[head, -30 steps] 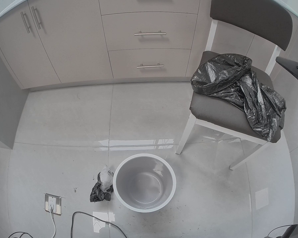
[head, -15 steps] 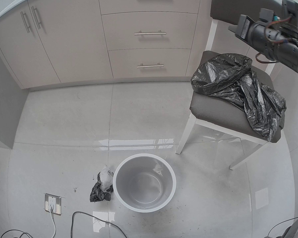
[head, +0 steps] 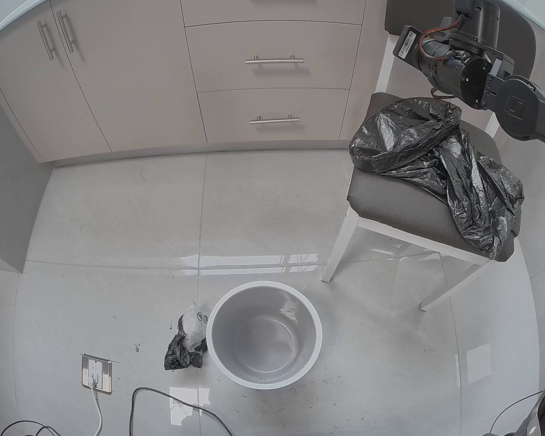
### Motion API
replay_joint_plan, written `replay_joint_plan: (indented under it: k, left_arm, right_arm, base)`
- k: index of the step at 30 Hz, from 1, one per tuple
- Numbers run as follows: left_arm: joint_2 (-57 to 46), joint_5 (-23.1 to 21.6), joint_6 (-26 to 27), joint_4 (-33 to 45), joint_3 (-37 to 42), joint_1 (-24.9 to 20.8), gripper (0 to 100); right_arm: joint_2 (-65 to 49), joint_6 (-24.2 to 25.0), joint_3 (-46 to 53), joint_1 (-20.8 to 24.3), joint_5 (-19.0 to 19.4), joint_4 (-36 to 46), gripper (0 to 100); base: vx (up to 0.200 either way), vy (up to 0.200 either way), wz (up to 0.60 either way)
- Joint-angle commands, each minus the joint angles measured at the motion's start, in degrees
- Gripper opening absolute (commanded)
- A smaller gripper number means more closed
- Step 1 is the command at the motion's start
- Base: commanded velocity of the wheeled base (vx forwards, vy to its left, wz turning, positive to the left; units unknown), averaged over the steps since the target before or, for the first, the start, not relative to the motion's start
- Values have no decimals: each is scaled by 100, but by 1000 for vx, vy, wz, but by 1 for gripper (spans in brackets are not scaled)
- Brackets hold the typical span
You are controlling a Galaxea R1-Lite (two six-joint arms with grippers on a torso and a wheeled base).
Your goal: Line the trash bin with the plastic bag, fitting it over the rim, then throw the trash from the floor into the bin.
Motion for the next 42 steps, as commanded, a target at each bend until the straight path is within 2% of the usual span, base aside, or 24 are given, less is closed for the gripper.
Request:
replay_joint_plan:
  k: [1, 4, 6, 13, 14, 17, 23, 31, 42]
  left_arm:
    - [-228, -2, 9, 3, 116, -2, 100]
    - [-289, 16, 9, 3, 178, -2, 100]
    - [-307, 16, 9, 3, 204, -2, 100]
    - [-298, 34, 18, -6, 230, 7, 100]
    - [-289, 34, 18, -6, 230, 7, 100]
    - [-254, 51, 18, -6, 239, 7, 100]
    - [-105, 25, 45, -14, 301, 7, 100]
    - [343, 51, 36, -14, 318, 7, 100]
    - [387, 16, 53, -23, 397, -2, 100]
  right_arm:
    - [171, -8, -192, -88, -265, -8, 0]
    - [286, -16, -298, -132, -572, -17, 0]
    - [294, -16, -307, -185, -643, -17, 0]
    - [286, -78, -228, -343, -643, 19, 0]
    - [286, -139, -175, -405, -651, 19, 100]
    - [268, -315, -87, -510, -634, 71, 100]
    - [461, -342, -69, -712, -599, 203, 100]
    - [795, -262, -96, -818, -590, 168, 100]
    - [1094, 1, -131, -923, -695, 168, 100]
  base:
    - [0, 0, 0]
    - [0, 0, 0]
    - [0, 0, 0]
    - [0, 0, 0]
    - [0, 0, 0]
    - [0, 0, 0]
    - [0, 0, 0]
    - [0, 0, 0]
    - [0, 0, 0]
